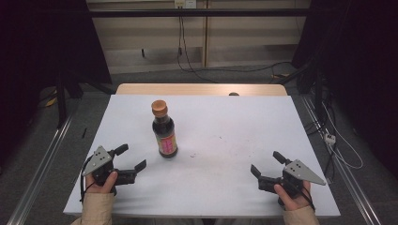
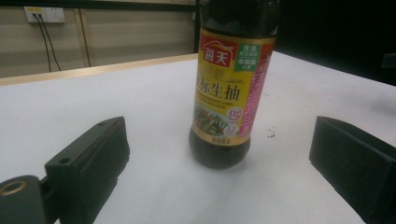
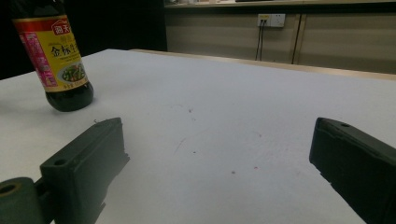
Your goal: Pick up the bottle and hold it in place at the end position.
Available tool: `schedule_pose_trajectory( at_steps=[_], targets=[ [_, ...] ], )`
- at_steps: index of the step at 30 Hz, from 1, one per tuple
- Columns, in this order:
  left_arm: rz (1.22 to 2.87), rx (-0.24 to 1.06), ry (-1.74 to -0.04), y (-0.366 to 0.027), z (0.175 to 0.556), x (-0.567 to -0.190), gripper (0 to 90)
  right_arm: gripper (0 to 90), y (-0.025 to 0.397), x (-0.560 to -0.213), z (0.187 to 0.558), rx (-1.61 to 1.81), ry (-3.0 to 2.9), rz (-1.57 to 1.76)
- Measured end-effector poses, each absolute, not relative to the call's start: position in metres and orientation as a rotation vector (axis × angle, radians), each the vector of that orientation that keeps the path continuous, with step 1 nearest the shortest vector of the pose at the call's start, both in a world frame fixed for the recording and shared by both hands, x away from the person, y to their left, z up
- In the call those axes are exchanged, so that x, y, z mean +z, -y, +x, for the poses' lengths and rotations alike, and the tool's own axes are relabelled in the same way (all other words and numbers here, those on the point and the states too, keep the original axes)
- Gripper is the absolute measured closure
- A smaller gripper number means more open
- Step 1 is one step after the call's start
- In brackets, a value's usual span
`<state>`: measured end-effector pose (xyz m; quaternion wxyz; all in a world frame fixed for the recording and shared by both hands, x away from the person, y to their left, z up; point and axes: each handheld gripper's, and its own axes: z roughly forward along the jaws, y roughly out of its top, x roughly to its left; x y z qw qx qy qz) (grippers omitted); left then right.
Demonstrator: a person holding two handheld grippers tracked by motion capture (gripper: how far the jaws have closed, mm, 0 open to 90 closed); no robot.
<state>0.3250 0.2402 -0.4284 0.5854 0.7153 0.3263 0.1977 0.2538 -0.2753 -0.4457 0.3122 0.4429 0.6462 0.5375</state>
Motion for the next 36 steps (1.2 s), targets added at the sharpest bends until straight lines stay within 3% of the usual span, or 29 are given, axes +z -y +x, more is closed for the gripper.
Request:
schedule_pose_trajectory(
  at_steps=[18, 36],
  targets=[
    [1.598, 0.479, -0.72, -0.224, 0.333, -0.424, 4.5, 3.6, 0.277, -0.445, 0.255, 1.43, -1.691, 1.172],
    [1.664, 0.483, -0.684, -0.182, 0.367, -0.418, 6.4, 4.1, 0.278, -0.445, 0.255, 1.424, -1.688, 1.178]
  ],
)
